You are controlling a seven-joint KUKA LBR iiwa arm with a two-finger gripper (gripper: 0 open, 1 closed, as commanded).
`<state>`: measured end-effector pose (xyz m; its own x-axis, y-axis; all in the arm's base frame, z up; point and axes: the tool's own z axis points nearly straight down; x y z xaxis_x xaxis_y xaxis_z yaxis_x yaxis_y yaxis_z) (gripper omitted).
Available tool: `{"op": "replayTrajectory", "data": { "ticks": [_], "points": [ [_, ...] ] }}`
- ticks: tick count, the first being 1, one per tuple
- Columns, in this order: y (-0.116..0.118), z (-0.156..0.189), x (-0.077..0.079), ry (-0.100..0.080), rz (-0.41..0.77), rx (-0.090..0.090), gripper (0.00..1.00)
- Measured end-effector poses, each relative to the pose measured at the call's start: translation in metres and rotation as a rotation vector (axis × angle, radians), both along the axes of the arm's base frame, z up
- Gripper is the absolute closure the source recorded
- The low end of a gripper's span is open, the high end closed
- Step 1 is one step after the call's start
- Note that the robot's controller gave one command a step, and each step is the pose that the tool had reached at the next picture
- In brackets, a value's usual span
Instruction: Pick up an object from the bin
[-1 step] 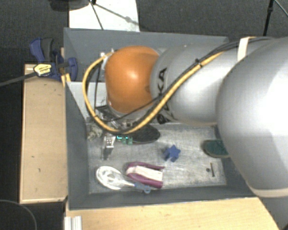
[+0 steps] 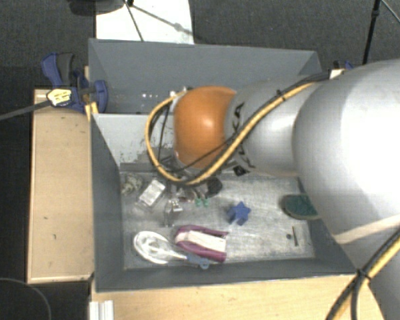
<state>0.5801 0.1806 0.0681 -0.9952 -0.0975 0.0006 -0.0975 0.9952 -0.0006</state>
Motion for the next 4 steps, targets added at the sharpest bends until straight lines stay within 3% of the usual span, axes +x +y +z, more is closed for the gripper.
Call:
{"op": "replayTrajectory", "data": {
  "ticks": [1,2,3,4],
  "points": [
    [0.031,0.06,0.011,-0.009,-0.036,0.005,0.0],
    [0.011,0.001,0.0,0.003,0.015,-0.001,0.0],
    [0.011,0.005,0.001,-0.002,0.009,0.001,1.0],
    [0.009,0.023,0.014,-0.006,-0.123,0.003,1.0]
  ]
}}
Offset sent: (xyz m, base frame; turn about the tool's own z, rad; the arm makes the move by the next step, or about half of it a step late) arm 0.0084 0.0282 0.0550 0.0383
